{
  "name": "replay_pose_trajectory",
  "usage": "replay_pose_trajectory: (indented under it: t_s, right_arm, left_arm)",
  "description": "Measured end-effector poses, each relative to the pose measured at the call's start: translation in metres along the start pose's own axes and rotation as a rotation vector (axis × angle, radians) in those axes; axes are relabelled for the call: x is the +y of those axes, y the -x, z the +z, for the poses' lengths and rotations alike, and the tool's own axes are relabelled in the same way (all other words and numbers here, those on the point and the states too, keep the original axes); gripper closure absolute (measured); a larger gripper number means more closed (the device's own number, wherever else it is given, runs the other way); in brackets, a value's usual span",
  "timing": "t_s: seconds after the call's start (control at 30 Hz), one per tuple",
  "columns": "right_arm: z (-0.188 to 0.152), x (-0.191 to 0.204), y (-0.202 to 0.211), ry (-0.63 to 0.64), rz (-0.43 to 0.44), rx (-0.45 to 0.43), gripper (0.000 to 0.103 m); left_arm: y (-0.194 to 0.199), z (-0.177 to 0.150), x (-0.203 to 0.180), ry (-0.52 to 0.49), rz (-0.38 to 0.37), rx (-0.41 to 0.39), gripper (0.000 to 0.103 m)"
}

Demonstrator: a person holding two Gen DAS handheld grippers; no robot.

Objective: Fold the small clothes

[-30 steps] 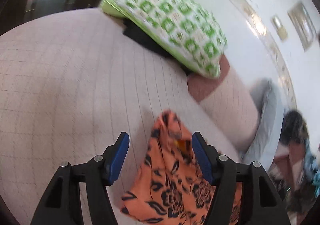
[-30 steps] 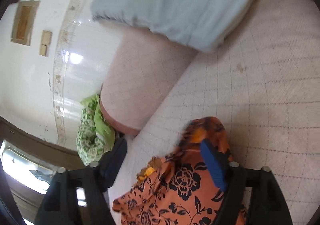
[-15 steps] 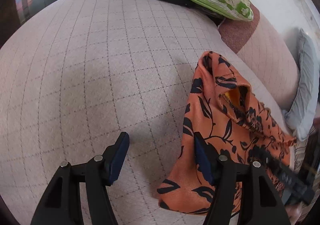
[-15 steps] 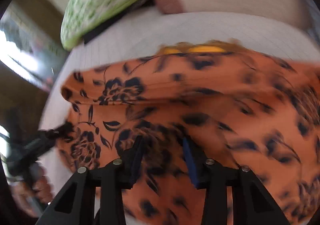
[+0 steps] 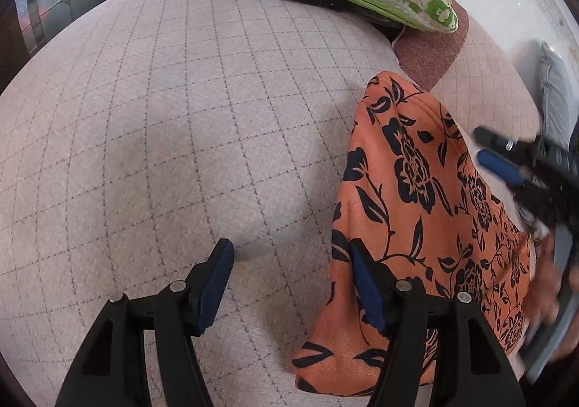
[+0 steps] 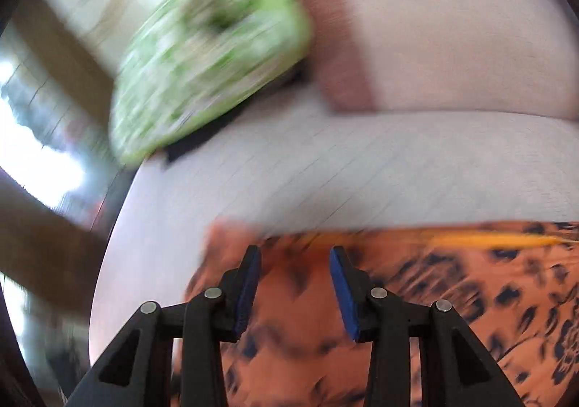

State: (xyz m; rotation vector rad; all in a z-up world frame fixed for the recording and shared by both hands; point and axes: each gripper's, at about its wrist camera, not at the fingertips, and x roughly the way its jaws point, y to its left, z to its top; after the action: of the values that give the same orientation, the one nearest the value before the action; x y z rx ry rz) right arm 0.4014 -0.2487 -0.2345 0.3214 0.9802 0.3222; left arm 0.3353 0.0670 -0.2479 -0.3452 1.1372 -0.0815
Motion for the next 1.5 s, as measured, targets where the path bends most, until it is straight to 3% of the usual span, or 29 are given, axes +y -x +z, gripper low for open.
replay_pose_trajectory:
  t_s: [0.1,0.23,0.27,0.4,0.5,0.57,0.63,0.73,0.8,0.87,0.97,1.03,1.17,1.23,1.3,1.4,1.47,1.5]
  right_arm:
    - [-0.013,0.032,-0.024,0.06,0.008,0.033,0.06]
    - [-0.013,0.039,-0.087,0.007,-0.048,0.13,0.059]
    - [-0.009,0.04,-0.091,0.016,-0.055,0.092,0.056]
    - [0.004,0.037,-0.084,-0.051,-0.023,0.073,0.054]
    - [0.001,0.023,-0.05,-0.058,0.005,-0.001,0.054]
    - [-0.008,0.003,-0.023,-0.081,-0.017,-0.041,0.054]
    - [-0.02,-0.026,0.01,-0.121,-0.047,-0.087,0.054]
    - [-0.041,-0.081,0.065,-0.172,-0.189,-0.167,0.054]
    - [-0.057,-0.121,0.096,-0.234,-0.235,-0.191,0.054]
    - [-0.074,-0.157,0.117,-0.3,-0.296,-0.198,0.054]
    - [-0.101,-0.207,0.126,-0.304,-0.488,-0.158,0.054]
    - [-0.115,-0.233,0.13,-0.352,-0.45,-0.154,0.057]
    - [-0.119,-0.224,0.159,-0.395,-0.37,-0.191,0.057]
    - [-0.127,-0.209,0.168,-0.364,-0.302,-0.198,0.057]
    - [-0.14,-0.185,0.164,-0.285,-0.266,-0.169,0.056]
    - [-0.169,-0.169,0.135,-0.179,-0.311,-0.032,0.053]
    - [-0.178,-0.158,0.134,-0.101,-0.361,-0.086,0.053]
    - [-0.177,-0.154,0.135,-0.103,-0.379,-0.065,0.053]
  left_arm:
    - [0.001,-0.006,-0.004,-0.035,0.027,0.003,0.037]
    - [-0.004,-0.012,-0.015,-0.095,0.056,0.011,0.037]
    - [-0.005,-0.012,-0.014,-0.102,0.054,0.016,0.037]
    - [-0.006,-0.013,-0.019,-0.147,0.057,0.035,0.037]
    - [-0.005,-0.019,-0.022,-0.181,0.061,0.044,0.037]
    - [-0.003,-0.018,-0.022,-0.179,0.064,0.041,0.037]
    - [0.004,-0.019,-0.023,-0.173,0.092,-0.011,0.037]
    - [0.023,-0.021,-0.038,-0.239,0.137,-0.14,0.037]
    - [0.026,-0.021,-0.046,-0.255,0.139,-0.177,0.037]
    - [0.016,-0.024,-0.053,-0.278,0.146,-0.141,0.037]
    - [-0.015,-0.037,-0.062,-0.363,0.255,-0.046,0.037]
    - [-0.015,-0.04,-0.067,-0.389,0.276,-0.062,0.036]
    - [-0.003,-0.04,-0.065,-0.373,0.248,-0.046,0.037]
    - [0.008,-0.039,-0.06,-0.325,0.196,-0.045,0.037]
    - [0.015,-0.039,-0.059,-0.323,0.192,-0.056,0.037]
    - [0.006,-0.051,-0.065,-0.394,0.272,-0.022,0.037]
    - [-0.003,-0.056,-0.066,-0.41,0.286,0.008,0.036]
    - [-0.001,-0.057,-0.066,-0.405,0.285,0.003,0.036]
